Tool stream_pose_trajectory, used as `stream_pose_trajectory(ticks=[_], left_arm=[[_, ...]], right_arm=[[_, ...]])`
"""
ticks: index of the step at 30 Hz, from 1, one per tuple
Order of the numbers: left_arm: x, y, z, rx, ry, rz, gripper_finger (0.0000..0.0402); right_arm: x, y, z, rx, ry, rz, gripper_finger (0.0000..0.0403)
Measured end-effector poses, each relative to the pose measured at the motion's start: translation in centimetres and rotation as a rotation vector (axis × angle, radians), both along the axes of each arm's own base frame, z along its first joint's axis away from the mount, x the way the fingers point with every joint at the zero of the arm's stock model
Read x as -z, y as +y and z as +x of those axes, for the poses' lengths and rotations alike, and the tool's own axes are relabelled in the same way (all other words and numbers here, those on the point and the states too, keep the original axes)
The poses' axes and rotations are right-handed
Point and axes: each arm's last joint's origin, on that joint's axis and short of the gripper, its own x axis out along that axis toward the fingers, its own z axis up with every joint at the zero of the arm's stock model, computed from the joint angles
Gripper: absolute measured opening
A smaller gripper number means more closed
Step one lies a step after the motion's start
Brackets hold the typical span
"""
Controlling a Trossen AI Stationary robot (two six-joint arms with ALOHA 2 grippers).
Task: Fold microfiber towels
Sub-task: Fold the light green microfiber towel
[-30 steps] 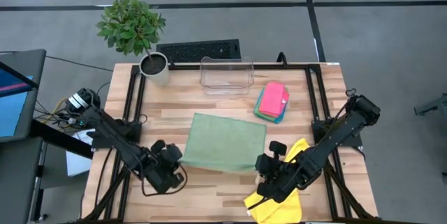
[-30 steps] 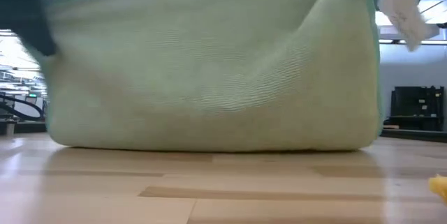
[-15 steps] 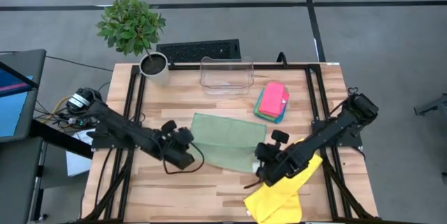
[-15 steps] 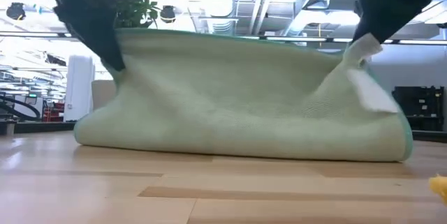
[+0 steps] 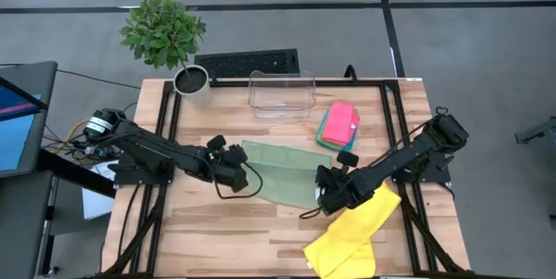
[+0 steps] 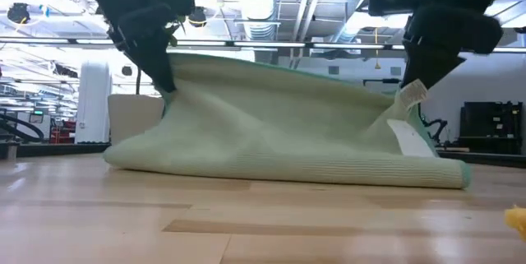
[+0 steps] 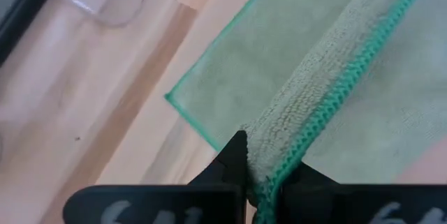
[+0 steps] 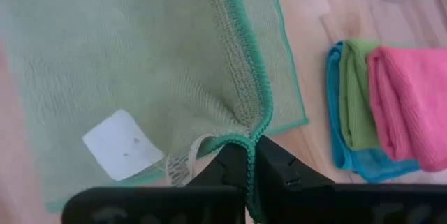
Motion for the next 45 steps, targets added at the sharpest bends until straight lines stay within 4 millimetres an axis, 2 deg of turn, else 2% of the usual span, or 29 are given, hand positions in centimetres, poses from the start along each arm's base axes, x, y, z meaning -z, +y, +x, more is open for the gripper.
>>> stream_pose_trajectory(ticks=[8, 19, 23, 29, 36, 40, 45], left_arm=[[1.9, 1.0, 0.1, -0.005, -0.03, -0.033, 0.0], [2.1, 1.2, 0.0, 0.007, -0.011, -0.021, 0.0], [2.1, 1.3, 0.0, 0.01, -0.011, 0.001, 0.0016], [1.8, 1.5, 0.6, 0.085, -0.029, 0.034, 0.008], [1.7, 3.2, 1.0, 0.056, -0.024, 0.074, 0.0161], [1.9, 3.3, 1.0, 0.093, -0.008, -0.007, 0.0175], [1.9, 2.7, 1.0, 0.23, 0.03, -0.073, 0.0164]], right_arm=[[1.1, -0.4, -0.3, 0.013, 0.022, 0.035, 0.0029], [1.2, -1.0, -0.2, 0.03, 0.039, 0.039, 0.005], [1.2, -1.4, 0.0, 0.048, 0.044, 0.047, 0.0064], [1.2, -2.3, 0.3, 0.082, 0.055, 0.058, 0.0104], [1.2, -3.6, 0.4, 0.136, 0.077, 0.043, 0.0184], [1.2, -4.0, 0.2, 0.123, 0.113, -0.003, 0.0224], [-0.1, -4.1, -0.8, 0.072, 0.107, -0.116, 0.0239]])
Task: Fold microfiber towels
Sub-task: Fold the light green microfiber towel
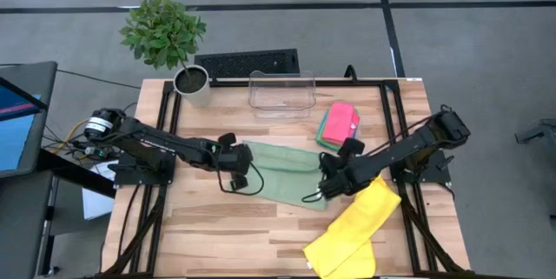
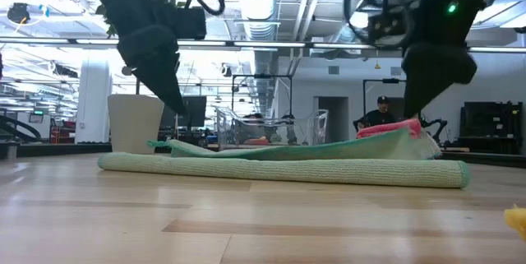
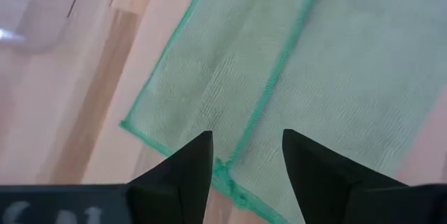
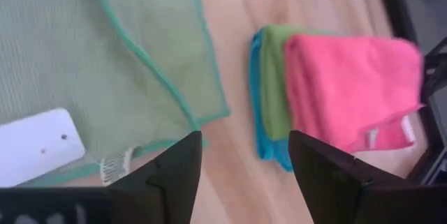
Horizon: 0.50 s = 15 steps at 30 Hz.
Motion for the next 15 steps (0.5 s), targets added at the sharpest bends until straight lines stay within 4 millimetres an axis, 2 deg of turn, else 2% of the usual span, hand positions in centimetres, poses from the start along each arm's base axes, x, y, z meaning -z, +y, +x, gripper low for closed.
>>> stream_pose_trajectory(ticks=[10, 15], left_arm=[[0.0, -0.4, 0.3, 0.313, 0.056, 0.068, 0.0158], [-0.1, 0.7, 0.3, 0.281, 0.089, 0.239, 0.0158]], right_arm=[[-3.5, -1.0, -1.3, 0.009, -0.139, 0.031, 0.0239], [-4.2, -0.7, -1.6, -0.005, -0.185, 0.05, 0.0239]])
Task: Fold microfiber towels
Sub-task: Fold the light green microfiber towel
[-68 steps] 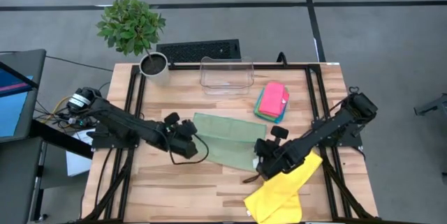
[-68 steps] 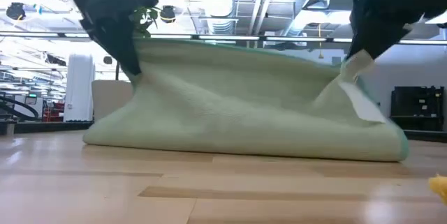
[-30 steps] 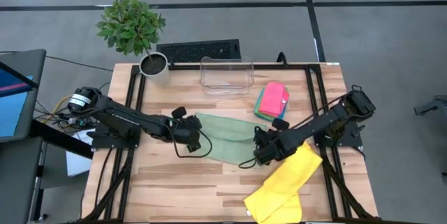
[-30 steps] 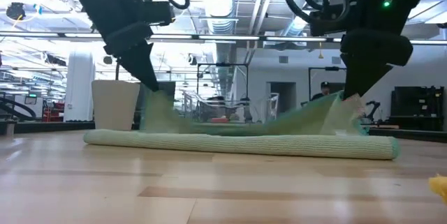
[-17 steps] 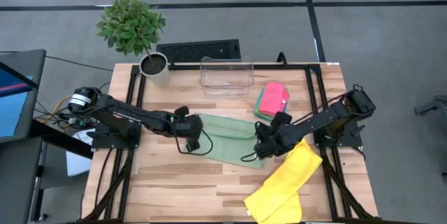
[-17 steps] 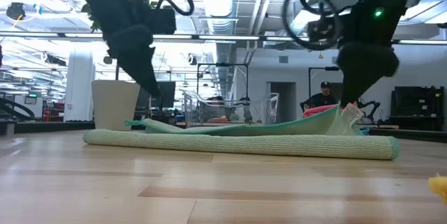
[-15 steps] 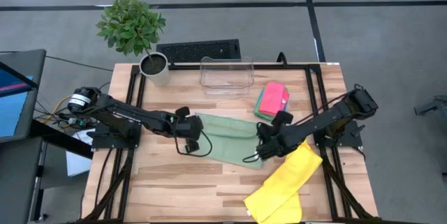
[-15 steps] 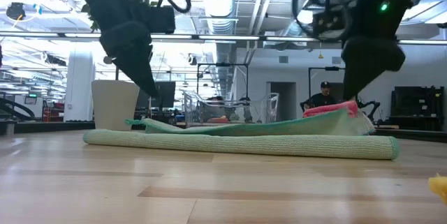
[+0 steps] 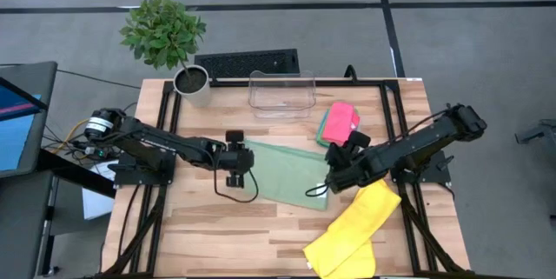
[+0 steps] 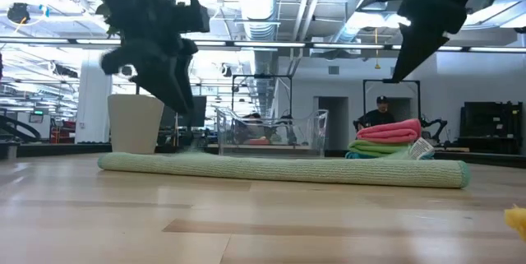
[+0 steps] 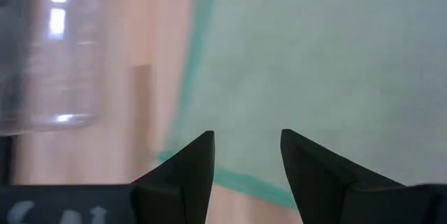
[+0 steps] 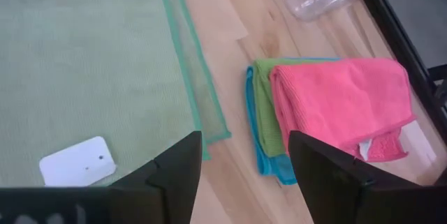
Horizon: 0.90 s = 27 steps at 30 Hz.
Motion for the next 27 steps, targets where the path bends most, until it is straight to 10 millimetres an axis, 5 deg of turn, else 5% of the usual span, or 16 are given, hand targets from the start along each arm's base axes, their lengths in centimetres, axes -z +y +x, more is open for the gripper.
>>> stream_pose_trajectory(ticks=[12, 27], left_arm=[[-0.2, 6.5, 0.6, 0.03, -0.029, -0.169, 0.0157], [0.1, 12.1, -0.6, 0.099, -0.029, -0.252, 0.0157]], right_arm=[[0.0, 0.6, 0.2, -0.015, -0.03, 0.047, 0.0239], [0.1, 0.7, 0.3, -0.024, -0.027, 0.068, 0.0239]])
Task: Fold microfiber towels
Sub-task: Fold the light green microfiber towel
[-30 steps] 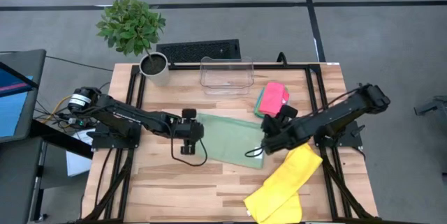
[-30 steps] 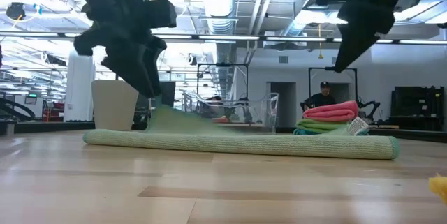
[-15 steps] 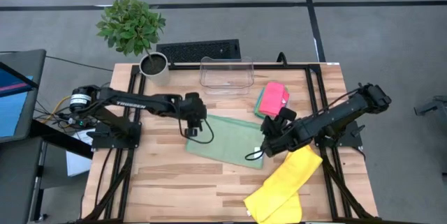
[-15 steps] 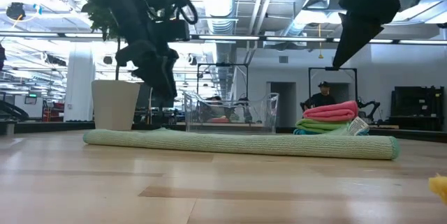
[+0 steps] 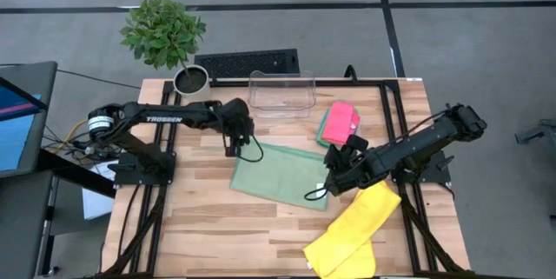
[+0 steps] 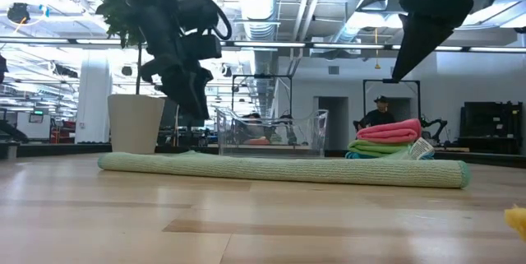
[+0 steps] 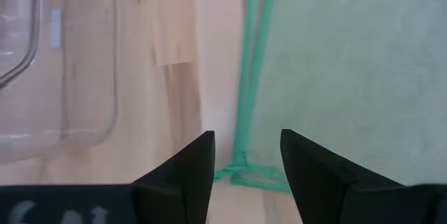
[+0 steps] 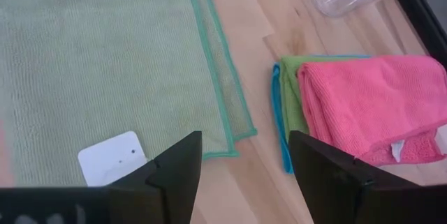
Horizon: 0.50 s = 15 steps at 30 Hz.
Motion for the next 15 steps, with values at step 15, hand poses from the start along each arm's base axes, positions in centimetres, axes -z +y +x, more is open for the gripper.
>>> stream_pose_trajectory(ticks=[15], left_arm=[[5.4, 2.4, 0.5, 0.0, 0.188, -0.027, 0.0156]], right_arm=[[0.0, 0.0, 0.0, -0.023, 0.014, -0.007, 0.0239]])
